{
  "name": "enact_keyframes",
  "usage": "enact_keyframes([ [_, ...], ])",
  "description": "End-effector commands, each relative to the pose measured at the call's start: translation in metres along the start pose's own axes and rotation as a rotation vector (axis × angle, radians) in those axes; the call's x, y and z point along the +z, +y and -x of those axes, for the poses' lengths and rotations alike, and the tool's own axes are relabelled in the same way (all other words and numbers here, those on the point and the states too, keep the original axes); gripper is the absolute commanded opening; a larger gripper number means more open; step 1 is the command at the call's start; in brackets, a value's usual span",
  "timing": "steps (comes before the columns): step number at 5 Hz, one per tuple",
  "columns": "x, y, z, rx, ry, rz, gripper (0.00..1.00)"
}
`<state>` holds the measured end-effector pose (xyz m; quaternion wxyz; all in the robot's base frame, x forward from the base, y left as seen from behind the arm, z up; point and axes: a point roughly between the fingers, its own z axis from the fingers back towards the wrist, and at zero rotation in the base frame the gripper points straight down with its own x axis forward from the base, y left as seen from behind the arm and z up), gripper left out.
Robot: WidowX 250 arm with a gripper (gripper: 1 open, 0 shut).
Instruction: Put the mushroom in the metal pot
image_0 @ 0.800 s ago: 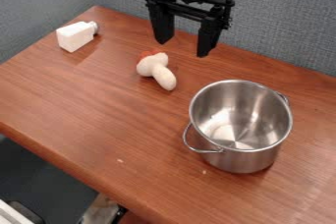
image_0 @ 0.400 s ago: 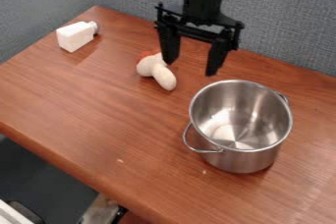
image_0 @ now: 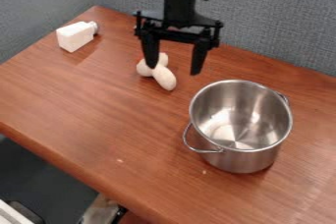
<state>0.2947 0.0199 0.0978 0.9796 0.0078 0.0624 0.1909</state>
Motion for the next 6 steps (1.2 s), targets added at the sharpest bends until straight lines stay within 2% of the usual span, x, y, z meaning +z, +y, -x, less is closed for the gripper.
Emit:
enact_keyframes([
  [1,0.008,0.019,-0.022,0.135,-0.018,0.023,1.00],
  [2,0.014,0.036,-0.042,0.277,-0.023,0.060,1.00],
  [3,0.009,0.044,-0.063,0.409,-0.041,0.109,1.00],
  [4,0.004,0.050,-0.082,0.518,-0.049,0.137,1.00],
  [6,0.002,0.048,-0.082,0.558,-0.072,0.125,1.00],
])
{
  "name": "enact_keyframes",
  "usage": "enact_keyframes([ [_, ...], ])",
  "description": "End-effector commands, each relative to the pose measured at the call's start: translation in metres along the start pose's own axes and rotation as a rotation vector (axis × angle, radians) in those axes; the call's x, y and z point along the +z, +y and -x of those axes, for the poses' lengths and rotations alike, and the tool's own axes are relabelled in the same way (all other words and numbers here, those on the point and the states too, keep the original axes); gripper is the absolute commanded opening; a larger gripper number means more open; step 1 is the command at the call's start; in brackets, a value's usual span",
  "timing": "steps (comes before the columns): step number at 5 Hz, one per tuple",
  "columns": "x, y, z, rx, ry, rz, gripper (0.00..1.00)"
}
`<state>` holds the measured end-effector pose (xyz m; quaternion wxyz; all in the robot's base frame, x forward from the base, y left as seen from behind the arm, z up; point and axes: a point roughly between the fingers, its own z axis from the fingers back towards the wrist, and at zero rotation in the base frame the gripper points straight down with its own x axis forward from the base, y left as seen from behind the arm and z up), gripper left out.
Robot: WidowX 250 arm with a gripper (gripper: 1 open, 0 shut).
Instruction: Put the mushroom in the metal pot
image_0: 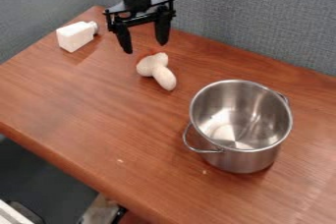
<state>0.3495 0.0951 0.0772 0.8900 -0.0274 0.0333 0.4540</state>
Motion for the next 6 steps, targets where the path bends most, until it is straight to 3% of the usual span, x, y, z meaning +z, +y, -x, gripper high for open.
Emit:
enact_keyframes([
  [1,0.010,-0.006,0.001,-0.043,-0.031,0.033,1.00],
  [3,0.002,-0.011,0.005,-0.125,-0.018,0.051,1.00],
  [5,-0.015,-0.020,0.004,-0.005,0.036,0.005,1.00],
  [6,-0.033,-0.017,0.010,-0.045,0.039,-0.015,1.00],
])
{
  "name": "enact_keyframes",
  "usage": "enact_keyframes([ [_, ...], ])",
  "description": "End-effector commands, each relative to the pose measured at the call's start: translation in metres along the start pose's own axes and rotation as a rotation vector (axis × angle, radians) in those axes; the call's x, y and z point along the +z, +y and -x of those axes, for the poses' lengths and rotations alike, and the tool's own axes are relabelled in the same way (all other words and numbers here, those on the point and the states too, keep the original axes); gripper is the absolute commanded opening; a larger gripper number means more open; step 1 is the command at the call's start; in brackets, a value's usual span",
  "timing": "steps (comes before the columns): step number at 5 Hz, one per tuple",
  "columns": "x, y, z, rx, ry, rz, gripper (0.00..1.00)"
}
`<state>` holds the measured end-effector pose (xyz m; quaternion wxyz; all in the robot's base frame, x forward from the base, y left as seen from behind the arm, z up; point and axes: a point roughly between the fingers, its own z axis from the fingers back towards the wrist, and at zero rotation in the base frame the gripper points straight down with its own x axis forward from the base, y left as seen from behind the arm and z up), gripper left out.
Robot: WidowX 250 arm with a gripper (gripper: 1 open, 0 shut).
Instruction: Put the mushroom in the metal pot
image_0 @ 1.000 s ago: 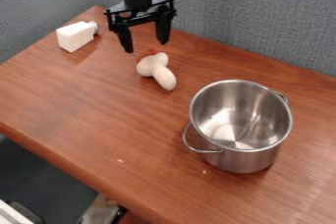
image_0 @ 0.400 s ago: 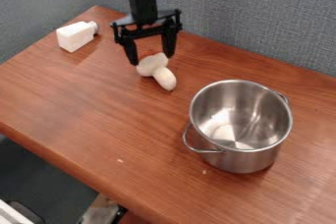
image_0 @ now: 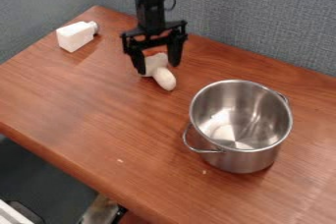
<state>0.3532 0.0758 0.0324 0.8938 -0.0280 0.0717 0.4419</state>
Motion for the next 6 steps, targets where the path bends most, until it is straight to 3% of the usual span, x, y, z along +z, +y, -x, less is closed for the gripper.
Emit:
enact_keyframes([
  [1,-0.003,-0.001,0.005,-0.075,-0.022,0.003,1.00],
  [4,0.011,-0.010,0.022,-0.321,-0.062,-0.101,1.00],
  [5,-0.001,-0.026,0.034,-0.294,-0.067,-0.059,0.00],
  [6,-0.008,-0.038,0.046,-0.243,-0.071,-0.016,0.00],
])
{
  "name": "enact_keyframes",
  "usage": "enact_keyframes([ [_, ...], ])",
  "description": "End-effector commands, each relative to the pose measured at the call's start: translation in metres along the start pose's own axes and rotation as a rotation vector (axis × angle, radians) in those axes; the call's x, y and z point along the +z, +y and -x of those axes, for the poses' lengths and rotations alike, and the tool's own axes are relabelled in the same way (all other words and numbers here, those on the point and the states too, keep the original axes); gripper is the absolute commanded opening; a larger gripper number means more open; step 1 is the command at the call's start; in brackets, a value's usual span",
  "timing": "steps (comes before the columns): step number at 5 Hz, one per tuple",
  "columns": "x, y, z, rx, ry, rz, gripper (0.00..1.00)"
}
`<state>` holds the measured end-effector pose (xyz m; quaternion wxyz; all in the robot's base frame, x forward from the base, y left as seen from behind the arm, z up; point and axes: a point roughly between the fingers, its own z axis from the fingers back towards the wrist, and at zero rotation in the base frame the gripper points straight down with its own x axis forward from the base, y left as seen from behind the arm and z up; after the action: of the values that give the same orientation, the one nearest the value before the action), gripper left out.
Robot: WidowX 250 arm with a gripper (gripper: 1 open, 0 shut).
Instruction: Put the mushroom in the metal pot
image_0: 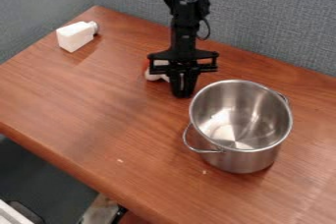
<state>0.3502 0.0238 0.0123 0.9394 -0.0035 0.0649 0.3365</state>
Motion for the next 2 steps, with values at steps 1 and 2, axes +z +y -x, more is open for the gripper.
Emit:
enact_keyframes([
  [1,0.030,-0.004,-0.006,-0.097,-0.012,0.016,0.00],
  [2,0.057,0.002,-0.014,-0.153,0.000,0.026,1.00],
])
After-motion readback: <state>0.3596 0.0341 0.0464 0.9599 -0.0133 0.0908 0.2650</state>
